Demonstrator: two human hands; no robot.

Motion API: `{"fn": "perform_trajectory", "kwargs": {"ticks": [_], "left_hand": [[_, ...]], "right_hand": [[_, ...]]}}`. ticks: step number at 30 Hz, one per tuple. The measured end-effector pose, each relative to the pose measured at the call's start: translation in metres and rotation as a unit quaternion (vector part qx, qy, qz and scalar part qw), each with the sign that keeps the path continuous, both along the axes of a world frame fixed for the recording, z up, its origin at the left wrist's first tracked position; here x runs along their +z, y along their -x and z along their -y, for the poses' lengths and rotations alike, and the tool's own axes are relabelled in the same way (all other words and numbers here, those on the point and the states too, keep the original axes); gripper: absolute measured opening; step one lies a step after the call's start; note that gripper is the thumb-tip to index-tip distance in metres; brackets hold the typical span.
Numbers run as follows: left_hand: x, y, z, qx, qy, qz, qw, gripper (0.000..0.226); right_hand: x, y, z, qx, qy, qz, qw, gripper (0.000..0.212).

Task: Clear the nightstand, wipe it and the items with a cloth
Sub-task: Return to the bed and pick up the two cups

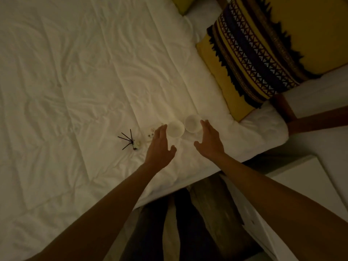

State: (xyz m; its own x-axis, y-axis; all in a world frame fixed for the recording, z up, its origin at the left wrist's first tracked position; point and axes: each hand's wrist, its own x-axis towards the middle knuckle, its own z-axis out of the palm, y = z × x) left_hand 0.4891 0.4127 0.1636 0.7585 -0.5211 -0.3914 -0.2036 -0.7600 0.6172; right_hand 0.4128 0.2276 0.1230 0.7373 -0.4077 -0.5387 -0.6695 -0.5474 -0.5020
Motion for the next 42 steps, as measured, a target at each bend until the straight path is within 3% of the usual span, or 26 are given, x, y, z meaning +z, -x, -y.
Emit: {"fn": "perform_trajectory", "kwargs": {"ticks": [10,19,23,27,34,42], "left_hand": [[-0.104,-0.012,0.063,0.07,-0.104,-0.014,0.992,0.113],[-0.138,-0.03,0.078,0.105,-0.148,-0.001,0.983,0.101],[-0.139,-0.043,0.077,0.111,-0.144,0.0,0.983,0.097],[-0.132,-0.049,0.075,0.074,-0.141,0.021,0.987,0.101],[-0.101,-0.054,0.082,-0.046,-0.153,0.086,0.983,0.098],[-0.065,-0.024,0.148,-0.18,-0.108,0.12,0.97,0.098]], "right_hand": [[-0.083,-0.031,0.032,0.04,-0.015,0.043,0.998,0.111],[-0.103,-0.045,0.037,0.022,-0.022,0.086,0.996,0.105],[-0.102,-0.046,0.036,0.046,0.028,0.072,0.996,0.107],[-0.097,-0.046,0.033,0.05,0.078,0.061,0.994,0.109],[-0.068,-0.031,0.039,-0.049,0.078,0.074,0.993,0.104],[-0.03,0.048,0.071,-0.244,0.084,0.066,0.964,0.111]]}}
